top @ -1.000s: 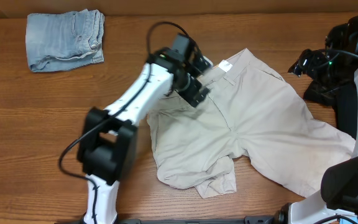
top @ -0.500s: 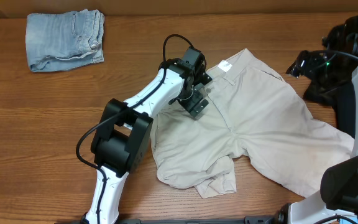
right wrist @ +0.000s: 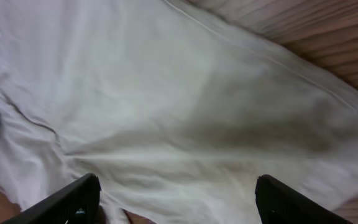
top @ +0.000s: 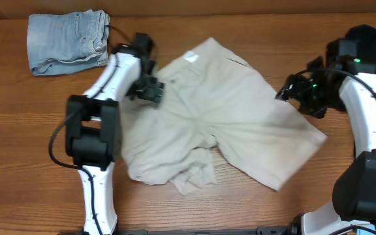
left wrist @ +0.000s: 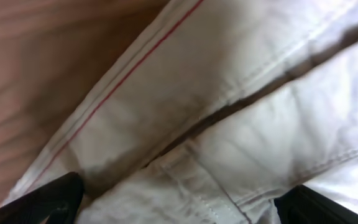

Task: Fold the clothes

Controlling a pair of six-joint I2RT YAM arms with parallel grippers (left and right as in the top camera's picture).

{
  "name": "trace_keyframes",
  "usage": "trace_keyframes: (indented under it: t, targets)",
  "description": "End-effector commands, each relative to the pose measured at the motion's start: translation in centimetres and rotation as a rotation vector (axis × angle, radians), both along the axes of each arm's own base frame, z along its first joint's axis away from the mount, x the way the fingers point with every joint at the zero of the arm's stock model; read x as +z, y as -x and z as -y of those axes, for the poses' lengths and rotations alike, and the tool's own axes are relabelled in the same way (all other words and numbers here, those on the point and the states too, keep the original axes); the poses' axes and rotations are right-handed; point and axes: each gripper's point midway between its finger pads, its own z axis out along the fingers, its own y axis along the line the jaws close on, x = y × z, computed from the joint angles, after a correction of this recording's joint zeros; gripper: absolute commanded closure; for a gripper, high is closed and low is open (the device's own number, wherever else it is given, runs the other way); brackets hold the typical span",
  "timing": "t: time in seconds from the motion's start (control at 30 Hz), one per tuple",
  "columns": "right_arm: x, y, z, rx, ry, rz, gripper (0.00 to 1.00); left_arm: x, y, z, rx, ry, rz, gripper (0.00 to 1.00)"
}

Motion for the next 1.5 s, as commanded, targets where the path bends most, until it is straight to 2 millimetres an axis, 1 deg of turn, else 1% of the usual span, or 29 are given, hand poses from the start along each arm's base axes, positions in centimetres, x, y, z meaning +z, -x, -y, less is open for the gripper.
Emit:
trace_keyframes:
  t: [0.0, 0.1, 0.17, 0.23, 0.3, 0.33, 0.37, 0.43, 0.53, 0.63, 0.7, 0.8, 0.87, 1.0, 1.1, 1.3, 1.47]
  targets:
    - [0.3, 0.6, -2.5, 0.056, -0.025, 0.012, 0.16, 1.7, -1.1, -1.4, 0.103, 0.052, 0.001, 0.0]
    - [-0.1, 1.4, -4.6, 0.115, -0.026, -0.012, 0.18, 4.7, -1.2, -1.3, 0.122, 0.115, -0.012, 0.0]
    - [-0.2, 2.1, -5.7, 0.147, -0.015, -0.034, 0.2, 7.1, -1.5, -1.1, 0.121, 0.124, 0.0, 0.0]
    - [-0.5, 2.8, -6.2, 0.131, 0.021, -0.072, 0.2, 9.9, -1.8, -0.7, 0.116, 0.129, 0.03, 0.0]
    - [-0.8, 3.6, -7.2, 0.142, 0.018, -0.099, 0.21, 12.9, -2.2, -0.1, 0.122, 0.141, 0.076, 0.0]
    - [-1.1, 4.2, -7.8, 0.154, 0.013, -0.117, 0.23, 14.9, -2.5, 0.3, 0.127, 0.154, 0.11, 0.0]
    - [-1.3, 4.6, -8.3, 0.17, 0.005, -0.128, 0.24, 16.2, -2.6, 0.4, 0.131, 0.167, 0.136, 0.0]
    - [-2.2, 5.9, -9.5, 0.209, 0.001, -0.161, 0.25, 19.6, -2.8, 1.1, 0.122, 0.206, 0.208, 0.0]
    - [-3.9, 7.7, -10.8, 0.235, 0.009, -0.206, 0.26, 23.7, -2.9, 1.8, 0.104, 0.263, 0.307, 0.0]
    - [-5.9, 9.3, -11.8, 0.241, 0.017, -0.242, 0.27, 26.6, -2.7, 2.5, 0.082, 0.3, 0.38, 0.0]
    - [-7.1, 10.1, -12.1, 0.237, 0.02, -0.258, 0.27, 27.9, -2.4, 3.5, 0.036, 0.333, 0.414, 0.0]
    - [-8.5, 10.6, -12.0, 0.224, 0.021, -0.259, 0.27, 28.3, -2.1, 4.7, -0.032, 0.332, 0.422, 0.0]
    - [-9.4, 10.3, -11.4, 0.189, 0.049, -0.245, 0.27, 28.2, -1.9, 5.3, -0.049, 0.331, 0.42, 0.0]
    - [-10.8, 9.0, -9.1, 0.113, 0.162, -0.193, 0.27, 28.2, -1.7, 6.2, -0.068, 0.334, 0.416, 0.0]
    - [-11.3, 7.6, -7.2, 0.065, 0.208, -0.143, 0.25, 28.2, -1.7, 6.2, -0.065, 0.335, 0.415, 0.0]
    - [-12.0, 5.0, -3.2, -0.066, 0.221, -0.094, 0.25, 28.4, -1.6, 6.1, -0.063, 0.336, 0.421, 0.0]
    - [-13.5, 2.5, 0.5, -0.163, 0.2, -0.047, 0.29, 28.5, -1.6, 6.1, -0.064, 0.336, 0.422, 0.0]
